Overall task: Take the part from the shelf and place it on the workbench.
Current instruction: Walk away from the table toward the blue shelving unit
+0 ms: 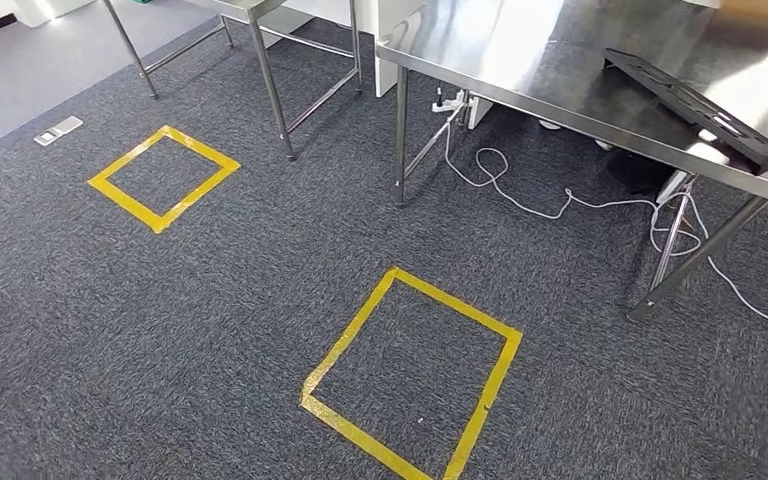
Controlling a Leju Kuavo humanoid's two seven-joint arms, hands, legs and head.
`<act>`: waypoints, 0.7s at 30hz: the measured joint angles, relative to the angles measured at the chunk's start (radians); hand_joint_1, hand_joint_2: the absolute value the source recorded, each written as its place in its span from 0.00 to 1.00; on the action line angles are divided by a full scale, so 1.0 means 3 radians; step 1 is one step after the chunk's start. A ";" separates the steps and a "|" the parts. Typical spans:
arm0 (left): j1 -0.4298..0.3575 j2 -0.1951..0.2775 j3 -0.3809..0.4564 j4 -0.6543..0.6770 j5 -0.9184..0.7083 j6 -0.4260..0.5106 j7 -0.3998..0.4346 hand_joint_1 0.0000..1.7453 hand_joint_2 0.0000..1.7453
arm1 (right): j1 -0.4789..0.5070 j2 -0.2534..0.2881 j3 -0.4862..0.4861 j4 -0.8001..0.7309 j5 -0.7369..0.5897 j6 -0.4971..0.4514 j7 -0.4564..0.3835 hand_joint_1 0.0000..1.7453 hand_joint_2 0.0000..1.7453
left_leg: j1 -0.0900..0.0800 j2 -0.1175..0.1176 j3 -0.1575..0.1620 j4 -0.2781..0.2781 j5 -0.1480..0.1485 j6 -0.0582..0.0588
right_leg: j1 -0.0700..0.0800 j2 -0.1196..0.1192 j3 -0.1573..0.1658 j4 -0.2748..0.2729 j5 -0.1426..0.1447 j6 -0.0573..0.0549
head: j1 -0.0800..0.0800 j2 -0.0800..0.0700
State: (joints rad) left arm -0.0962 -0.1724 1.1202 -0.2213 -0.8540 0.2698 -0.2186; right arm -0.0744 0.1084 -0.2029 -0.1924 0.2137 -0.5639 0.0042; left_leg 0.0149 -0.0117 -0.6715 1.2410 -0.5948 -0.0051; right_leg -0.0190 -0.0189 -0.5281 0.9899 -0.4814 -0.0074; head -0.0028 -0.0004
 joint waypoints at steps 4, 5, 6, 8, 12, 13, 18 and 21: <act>0.0011 0.0002 0.0001 0.0000 0.0012 0.0019 0.0012 0.00 0.00 | 0.0000 0.0008 0.0000 -0.0001 0.0005 0.0034 -0.0002 0.00 0.00 | 0.0016 0.0075 0.0112 -0.0215 0.0210 0.0000 | 0.0010 -0.0116 0.0006 0.0000 -0.0004 0.0001 | 0.0000 0.0000; 0.0008 0.0003 0.0001 0.0000 0.0013 0.0022 0.0014 0.00 0.00 | -0.0001 0.0014 0.0000 -0.0001 0.0009 0.0036 -0.0004 0.00 0.00 | 0.0010 0.0138 0.0241 -0.0460 0.0302 0.0009 | 0.0020 -0.0140 0.0011 0.0002 -0.0008 0.0007 | -0.0003 0.0000; 0.0003 0.0004 0.0001 0.0000 0.0013 0.0025 0.0016 0.00 0.00 | -0.0001 0.0021 0.0000 -0.0001 0.0013 0.0036 -0.0007 0.00 0.00 | 0.0002 0.0182 0.0339 -0.0647 0.0363 0.0023 | 0.0032 -0.0162 0.0015 0.0003 -0.0014 0.0017 | -0.0001 0.0000; -0.0003 0.0005 0.0001 0.0000 0.0015 0.0034 0.0018 0.00 0.00 | -0.0001 0.0031 0.0000 -0.0001 0.0022 0.0036 -0.0009 0.00 0.00 | -0.0021 0.0213 0.0401 -0.0790 0.0386 0.0047 | 0.0054 -0.0206 0.0018 0.0004 -0.0022 0.0045 | 0.0006 0.0000; 0.0008 0.0003 0.0004 0.0000 0.0027 0.0045 0.0013 0.00 0.00 | -0.0004 0.0046 0.0000 -0.0001 0.0043 0.0039 0.0002 0.00 0.00 | -0.0018 0.0095 0.0409 -0.0853 0.0448 0.0141 | 0.0051 -0.0156 -0.0037 0.0143 -0.0116 0.0093 | 0.0020 0.0000; 0.0008 0.0003 0.0004 0.0000 0.0034 0.0045 0.0011 0.00 0.00 | -0.0001 0.0047 0.0000 -0.0001 0.0046 0.0040 0.0003 0.00 0.00 | -0.0011 0.0069 0.0412 -0.0866 0.0464 0.0161 | 0.0043 -0.0082 -0.0113 0.0312 -0.0206 0.0083 | 0.0027 0.0000; 0.0017 0.0004 0.0005 0.0000 0.0049 0.0046 0.0009 0.00 0.00 | 0.0025 0.0047 0.0000 0.0000 0.0048 0.0042 0.0005 0.00 0.00 | -0.0022 -0.0107 0.0395 -0.0862 0.0477 0.0177 | 0.0022 0.0052 -0.0380 0.0873 -0.0385 0.0127 | 0.0040 0.0000; 0.0020 0.0002 0.0006 0.0000 0.0049 0.0045 0.0009 0.00 0.00 | 0.0025 0.0043 0.0000 0.0000 0.0048 0.0043 0.0006 0.00 0.00 | -0.0030 -0.0208 0.0399 -0.0841 0.0468 0.0151 | 0.0003 0.0165 -0.0061 0.0180 -0.0101 0.0182 | 0.0042 0.0000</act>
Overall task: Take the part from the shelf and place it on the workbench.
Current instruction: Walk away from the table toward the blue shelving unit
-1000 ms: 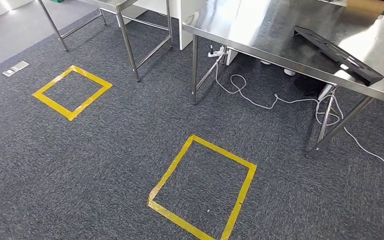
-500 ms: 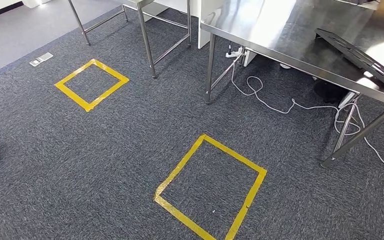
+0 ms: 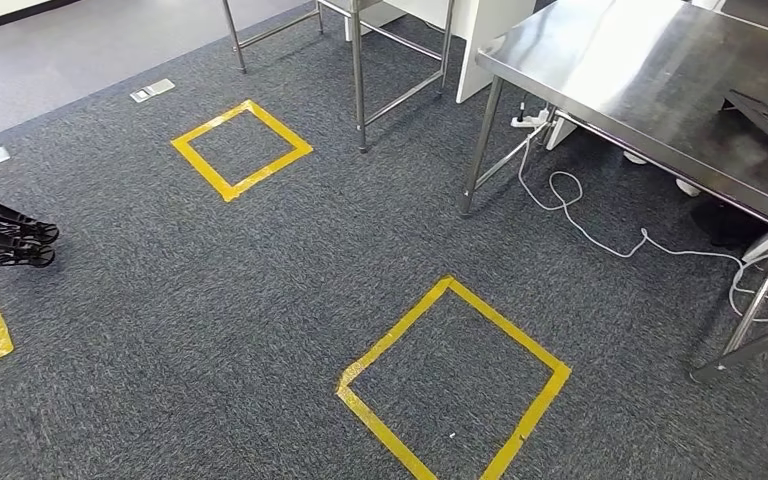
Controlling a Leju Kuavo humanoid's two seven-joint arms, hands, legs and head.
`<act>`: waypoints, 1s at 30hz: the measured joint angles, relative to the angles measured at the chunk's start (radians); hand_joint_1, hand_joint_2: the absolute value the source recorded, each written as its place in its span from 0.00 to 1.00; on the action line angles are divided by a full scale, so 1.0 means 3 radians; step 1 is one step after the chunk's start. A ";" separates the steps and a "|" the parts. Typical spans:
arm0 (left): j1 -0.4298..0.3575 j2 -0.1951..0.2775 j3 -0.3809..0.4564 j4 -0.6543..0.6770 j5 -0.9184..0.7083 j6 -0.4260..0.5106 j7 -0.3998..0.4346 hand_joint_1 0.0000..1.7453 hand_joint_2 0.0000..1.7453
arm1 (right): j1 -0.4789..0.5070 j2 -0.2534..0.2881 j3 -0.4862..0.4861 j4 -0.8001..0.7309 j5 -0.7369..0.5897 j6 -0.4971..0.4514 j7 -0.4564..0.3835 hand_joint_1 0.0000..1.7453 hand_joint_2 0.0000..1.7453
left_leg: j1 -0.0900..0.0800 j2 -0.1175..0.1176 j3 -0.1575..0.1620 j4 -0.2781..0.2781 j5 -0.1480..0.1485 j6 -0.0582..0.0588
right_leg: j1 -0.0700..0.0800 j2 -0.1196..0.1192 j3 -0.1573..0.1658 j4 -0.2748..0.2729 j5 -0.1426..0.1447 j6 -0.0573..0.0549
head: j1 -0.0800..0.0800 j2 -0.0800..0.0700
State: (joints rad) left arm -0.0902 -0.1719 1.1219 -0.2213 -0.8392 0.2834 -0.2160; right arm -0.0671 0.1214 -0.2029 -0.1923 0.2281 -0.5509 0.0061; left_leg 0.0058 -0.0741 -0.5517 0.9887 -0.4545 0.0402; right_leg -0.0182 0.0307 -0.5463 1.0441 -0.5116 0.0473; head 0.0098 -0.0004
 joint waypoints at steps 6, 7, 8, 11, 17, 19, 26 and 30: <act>0.0009 0.0003 0.0003 0.0000 0.0000 0.0000 -0.0004 0.00 0.00 | -0.0011 0.0006 -0.0001 0.0000 0.0007 0.0007 -0.0003 0.00 0.00 | 0.0011 0.0025 -0.0092 0.0133 -0.0076 -0.0100 | -0.0007 -0.0052 0.0093 -0.0183 0.0082 -0.0137 | -0.0011 0.0000; 0.0008 0.0004 0.0003 0.0000 0.0000 0.0001 -0.0007 0.00 0.00 | -0.0009 0.0008 -0.0001 0.0000 0.0008 0.0017 -0.0008 0.00 0.00 | 0.0017 0.0095 -0.0164 0.0286 -0.0166 -0.0116 | -0.0012 -0.0083 0.0095 -0.0189 0.0083 -0.0163 | -0.0018 0.0000; 0.0007 0.0003 0.0003 0.0001 0.0002 0.0003 -0.0012 0.00 0.00 | -0.0007 0.0006 -0.0001 0.0000 0.0010 0.0032 -0.0016 0.00 0.00 | 0.0020 0.0164 -0.0266 0.0494 -0.0274 -0.0132 | -0.0002 -0.0114 0.0096 -0.0189 0.0078 -0.0182 | -0.0024 0.0000; 0.0013 0.0003 0.0004 0.0001 0.0007 0.0021 -0.0022 0.00 0.00 | 0.0004 0.0002 -0.0001 0.0000 0.0010 0.0081 -0.0041 0.00 0.00 | 0.0042 0.0225 -0.0517 0.0981 -0.0435 -0.0164 | 0.0022 -0.0222 0.0095 -0.0188 0.0067 -0.0208 | -0.0030 0.0000; 0.0021 0.0007 0.0005 0.0001 -0.0018 0.0031 -0.0043 0.00 0.00 | 0.0013 0.0004 -0.0001 0.0000 -0.0009 0.0104 -0.0077 0.00 0.00 | 0.0014 0.0422 -0.0036 0.0072 -0.0042 -0.0105 | 0.0060 -0.0370 0.0132 -0.0185 0.0029 -0.0163 | -0.0024 0.0000; 0.0025 0.0010 0.0002 0.0001 -0.0074 0.0020 -0.0050 0.00 0.00 | 0.0016 0.0009 -0.0006 0.0000 -0.0044 0.0088 -0.0063 0.00 0.00 | -0.0007 0.0373 -0.0040 0.0052 -0.0043 -0.0071 | 0.0063 -0.0417 0.0143 -0.0192 0.0021 -0.0131 | -0.0019 0.0000; 0.0020 0.0038 -0.0077 0.0004 -0.0230 -0.0068 -0.0055 0.00 0.00 | 0.0058 0.0024 -0.0086 0.0002 -0.0134 0.0040 -0.0035 0.00 0.00 | 0.0010 0.0158 -0.0023 -0.0023 0.0019 0.0019 | 0.0028 -0.0136 -0.0338 0.0767 -0.0390 -0.0134 | 0.0012 0.0000; 0.0019 0.0042 -0.0093 0.0008 -0.0240 -0.0076 -0.0019 0.00 0.00 | 0.0074 0.0022 -0.0120 0.0003 -0.0141 0.0035 -0.0027 0.00 0.00 | 0.0008 0.0001 -0.0015 0.0002 0.0008 -0.0009 | -0.0015 -0.0035 -0.0078 0.0177 -0.0090 -0.0010 | 0.0017 0.0000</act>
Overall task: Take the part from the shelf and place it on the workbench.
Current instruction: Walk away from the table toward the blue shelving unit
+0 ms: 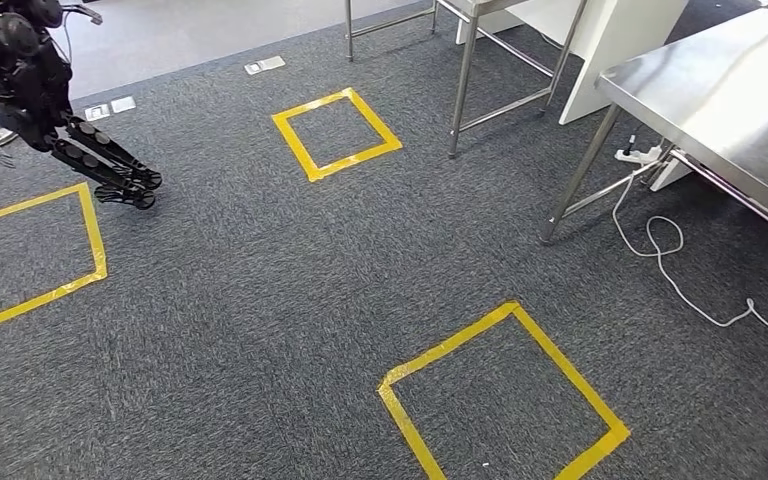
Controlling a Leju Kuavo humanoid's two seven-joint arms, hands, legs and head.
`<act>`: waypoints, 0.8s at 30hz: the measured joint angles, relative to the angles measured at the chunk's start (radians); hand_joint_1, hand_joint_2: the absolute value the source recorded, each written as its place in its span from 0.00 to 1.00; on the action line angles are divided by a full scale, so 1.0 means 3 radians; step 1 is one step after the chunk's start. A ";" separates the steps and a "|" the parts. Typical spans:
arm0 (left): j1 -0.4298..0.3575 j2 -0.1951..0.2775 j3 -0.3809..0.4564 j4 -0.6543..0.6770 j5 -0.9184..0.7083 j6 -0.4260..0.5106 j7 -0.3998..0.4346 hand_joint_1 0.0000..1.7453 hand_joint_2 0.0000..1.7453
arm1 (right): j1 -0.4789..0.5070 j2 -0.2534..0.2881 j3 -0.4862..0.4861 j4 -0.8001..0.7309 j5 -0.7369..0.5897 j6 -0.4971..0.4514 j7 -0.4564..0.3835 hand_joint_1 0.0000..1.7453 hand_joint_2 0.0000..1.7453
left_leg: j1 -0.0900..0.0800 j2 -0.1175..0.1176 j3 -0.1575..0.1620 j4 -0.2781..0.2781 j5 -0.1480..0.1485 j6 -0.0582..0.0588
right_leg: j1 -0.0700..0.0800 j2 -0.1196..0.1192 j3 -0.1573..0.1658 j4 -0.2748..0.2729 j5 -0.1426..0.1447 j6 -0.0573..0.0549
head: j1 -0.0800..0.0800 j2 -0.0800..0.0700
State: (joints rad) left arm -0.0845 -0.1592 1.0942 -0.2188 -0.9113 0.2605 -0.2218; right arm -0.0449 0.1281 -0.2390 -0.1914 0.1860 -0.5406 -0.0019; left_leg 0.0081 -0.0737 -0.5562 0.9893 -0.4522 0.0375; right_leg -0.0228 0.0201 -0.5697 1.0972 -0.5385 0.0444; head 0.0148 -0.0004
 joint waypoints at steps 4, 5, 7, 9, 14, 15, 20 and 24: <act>0.0000 0.0006 -0.0010 0.0004 0.0000 0.0028 0.0073 0.00 0.00 | -0.0013 0.0005 -0.0015 0.0001 0.0004 -0.0005 0.0001 0.00 0.00 | 0.0001 -0.0101 -0.0032 0.0037 -0.0013 -0.0071 | -0.0002 0.0050 0.0136 -0.0304 0.0122 -0.0052 | -0.0008 0.0000; 0.0002 0.0008 -0.0012 0.0005 0.0007 0.0036 0.0088 0.00 0.00 | -0.0018 0.0007 -0.0015 0.0000 0.0008 -0.0004 0.0001 0.00 0.00 | 0.0011 -0.0089 -0.0040 0.0047 -0.0017 -0.0084 | -0.0001 0.0026 0.0145 -0.0306 0.0129 -0.0071 | -0.0011 0.0000; 0.0001 0.0010 -0.0012 0.0007 0.0028 0.0049 0.0107 0.00 0.00 | -0.0023 0.0009 -0.0016 0.0000 0.0029 -0.0001 0.0000 0.00 0.00 | 0.0016 0.0040 -0.0107 0.0191 -0.0105 -0.0110 | -0.0005 -0.0028 0.0158 -0.0314 0.0139 -0.0123 | -0.0021 0.0000; -0.0008 0.0009 -0.0012 0.0010 0.0055 0.0060 0.0116 0.00 0.00 | -0.0020 0.0009 -0.0015 0.0001 0.0063 0.0006 -0.0003 0.00 0.00 | 0.0016 0.0188 -0.0282 0.0560 -0.0304 -0.0129 | 0.0012 -0.0089 0.0162 -0.0316 0.0133 -0.0164 | -0.0031 0.0000; -0.0006 0.0008 0.0006 0.0017 0.0105 0.0113 0.0154 0.00 0.00 | -0.0024 0.0000 -0.0008 0.0001 0.0169 0.0019 0.0003 0.00 0.00 | 0.0017 0.0255 -0.0397 0.0769 -0.0271 -0.0110 | 0.0057 -0.0253 0.0172 -0.0315 0.0113 -0.0193 | -0.0033 0.0000; -0.0007 0.0008 0.0009 0.0017 0.0108 0.0118 0.0160 0.00 0.00 | -0.0029 0.0001 -0.0006 0.0001 0.0181 0.0020 0.0011 0.00 0.00 | 0.0008 0.0315 -0.0267 0.0519 -0.0172 -0.0087 | 0.0063 -0.0278 0.0179 -0.0316 0.0109 -0.0195 | -0.0033 0.0000; -0.0019 0.0004 0.0026 0.0018 0.0138 0.0150 0.0189 0.00 0.00 | -0.0046 0.0005 0.0015 0.0001 0.0221 0.0041 0.0063 0.00 0.00 | -0.0045 0.0395 -0.0054 0.0077 -0.0044 0.0006 | 0.0086 -0.0384 0.0196 -0.0323 0.0087 -0.0141 | -0.0030 0.0000; -0.0023 -0.0004 0.0038 0.0020 0.0142 0.0157 0.0200 0.00 0.00 | -0.0044 -0.0001 0.0036 0.0000 0.0239 0.0057 0.0080 0.00 0.00 | -0.0017 0.0271 -0.0017 -0.0021 0.0025 0.0064 | 0.0072 -0.0164 0.0008 0.0102 -0.0141 -0.0138 | -0.0014 0.0000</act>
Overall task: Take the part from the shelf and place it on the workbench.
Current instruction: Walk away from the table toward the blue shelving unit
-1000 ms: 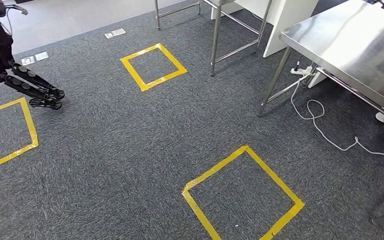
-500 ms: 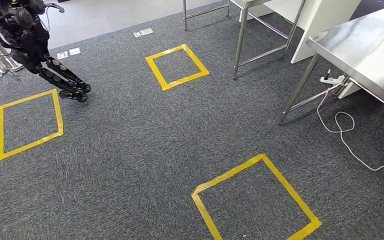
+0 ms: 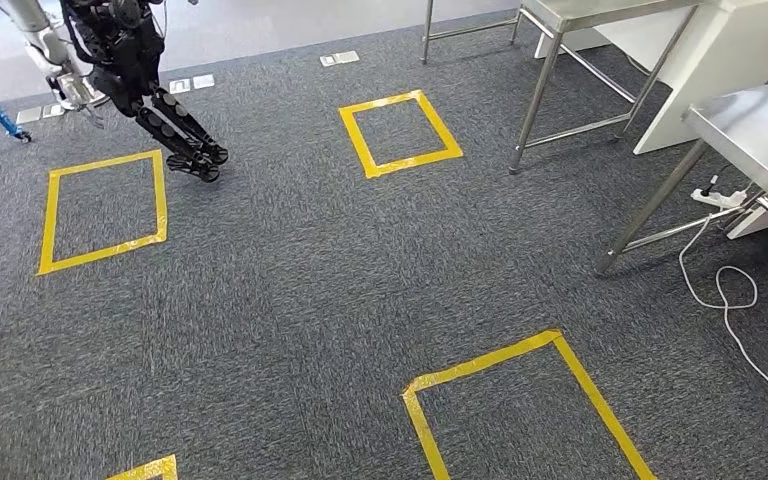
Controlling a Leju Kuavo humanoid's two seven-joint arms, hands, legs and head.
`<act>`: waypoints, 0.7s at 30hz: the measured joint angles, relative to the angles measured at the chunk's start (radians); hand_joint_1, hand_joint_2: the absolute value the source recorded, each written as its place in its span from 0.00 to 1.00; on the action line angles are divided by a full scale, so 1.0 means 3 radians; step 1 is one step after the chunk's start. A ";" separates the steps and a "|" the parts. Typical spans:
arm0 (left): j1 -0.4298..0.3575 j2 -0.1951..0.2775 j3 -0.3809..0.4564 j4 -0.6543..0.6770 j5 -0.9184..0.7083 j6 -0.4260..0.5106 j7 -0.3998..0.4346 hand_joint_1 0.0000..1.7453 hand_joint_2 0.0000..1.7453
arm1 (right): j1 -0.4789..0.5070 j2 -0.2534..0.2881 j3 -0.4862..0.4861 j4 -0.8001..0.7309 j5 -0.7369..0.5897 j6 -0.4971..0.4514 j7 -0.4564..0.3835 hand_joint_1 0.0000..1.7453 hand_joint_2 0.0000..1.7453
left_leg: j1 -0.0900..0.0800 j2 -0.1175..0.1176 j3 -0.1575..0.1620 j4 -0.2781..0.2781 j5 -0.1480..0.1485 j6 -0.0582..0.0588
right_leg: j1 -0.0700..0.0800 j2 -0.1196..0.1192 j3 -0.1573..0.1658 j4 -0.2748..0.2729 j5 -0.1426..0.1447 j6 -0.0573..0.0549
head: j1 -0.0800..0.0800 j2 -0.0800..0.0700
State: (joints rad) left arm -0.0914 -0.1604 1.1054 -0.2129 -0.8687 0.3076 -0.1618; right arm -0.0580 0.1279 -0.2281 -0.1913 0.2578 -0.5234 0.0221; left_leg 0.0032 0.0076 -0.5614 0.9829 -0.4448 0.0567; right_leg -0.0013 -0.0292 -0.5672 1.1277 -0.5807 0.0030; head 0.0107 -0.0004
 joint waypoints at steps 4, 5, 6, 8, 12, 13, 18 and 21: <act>0.0000 -0.0002 0.0001 0.0001 0.0000 0.0002 0.0004 0.00 0.00 | 0.0014 -0.0015 0.0013 0.0002 0.0003 0.0006 0.0004 0.00 0.00 | 0.0001 -0.0156 -0.0005 0.0002 0.0007 0.0001 | -0.0027 0.0077 -0.0246 0.0479 -0.0124 0.0043 | 0.0006 0.0000; 0.0001 -0.0005 0.0002 0.0002 0.0002 0.0003 0.0007 0.00 0.00 | 0.0016 -0.0019 0.0015 0.0002 0.0009 0.0007 0.0006 0.00 0.00 | 0.0002 -0.0196 0.0000 0.0006 0.0006 -0.0005 | -0.0038 0.0090 -0.0168 0.0301 -0.0029 0.0081 | 0.0006 0.0000; 0.0001 -0.0007 0.0002 0.0002 0.0008 0.0005 0.0009 0.00 0.00 | 0.0016 -0.0023 0.0017 0.0002 0.0018 0.0007 0.0009 0.00 0.00 | 0.0004 -0.0234 0.0002 0.0014 0.0002 -0.0016 | -0.0054 0.0129 -0.0056 0.0048 0.0083 0.0116 | 0.0007 0.0000; 0.0000 -0.0011 0.0005 0.0003 0.0033 0.0011 0.0010 0.00 0.00 | 0.0011 -0.0027 0.0026 0.0004 0.0044 0.0009 0.0017 0.00 0.00 | -0.0004 -0.0296 -0.0003 0.0040 -0.0013 -0.0055 | -0.0066 0.0202 0.0108 -0.0338 0.0233 0.0128 | 0.0006 0.0000; 0.0007 -0.0014 0.0050 0.0003 0.0097 0.0055 0.0019 0.00 0.00 | -0.0007 -0.0024 0.0069 0.0006 0.0123 0.0031 0.0038 0.00 0.00 | 0.0014 -0.0338 -0.0042 0.0073 -0.0027 -0.0119 | -0.0056 0.0163 0.0154 -0.0422 0.0273 0.0035 | -0.0001 0.0000; 0.0009 -0.0018 0.0070 0.0003 0.0114 0.0072 0.0028 0.00 0.00 | -0.0010 -0.0024 0.0087 0.0006 0.0146 0.0040 0.0044 0.00 0.00 | 0.0021 -0.0298 -0.0068 0.0128 -0.0063 -0.0133 | -0.0060 0.0139 0.0157 -0.0426 0.0279 0.0014 | -0.0008 0.0000; 0.0002 -0.0038 0.0139 0.0004 0.0176 0.0152 0.0075 0.00 0.00 | -0.0006 -0.0031 0.0156 0.0006 0.0237 0.0079 0.0073 0.00 0.00 | 0.0032 -0.0053 -0.0523 0.1043 -0.0482 -0.0175 | -0.0023 -0.0016 0.0158 -0.0432 0.0269 -0.0058 | -0.0038 0.0000; 0.0004 -0.0046 0.0167 0.0004 0.0186 0.0184 0.0086 0.00 0.00 | -0.0017 -0.0034 0.0192 0.0006 0.0262 0.0080 0.0095 0.00 0.00 | 0.0027 0.0000 -0.0360 0.0712 -0.0250 -0.0142 | -0.0003 -0.0102 0.0172 -0.0432 0.0254 -0.0069 | -0.0039 0.0000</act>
State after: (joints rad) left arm -0.0902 -0.1742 1.1554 -0.2117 -0.8130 0.3627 -0.1360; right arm -0.0631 0.1178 -0.1704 -0.1896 0.3365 -0.4993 0.0507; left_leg 0.0113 0.0076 -0.6695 1.1964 -0.5198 0.0141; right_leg -0.0021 -0.0596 -0.5156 0.9981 -0.5045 -0.0176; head -0.0009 -0.0004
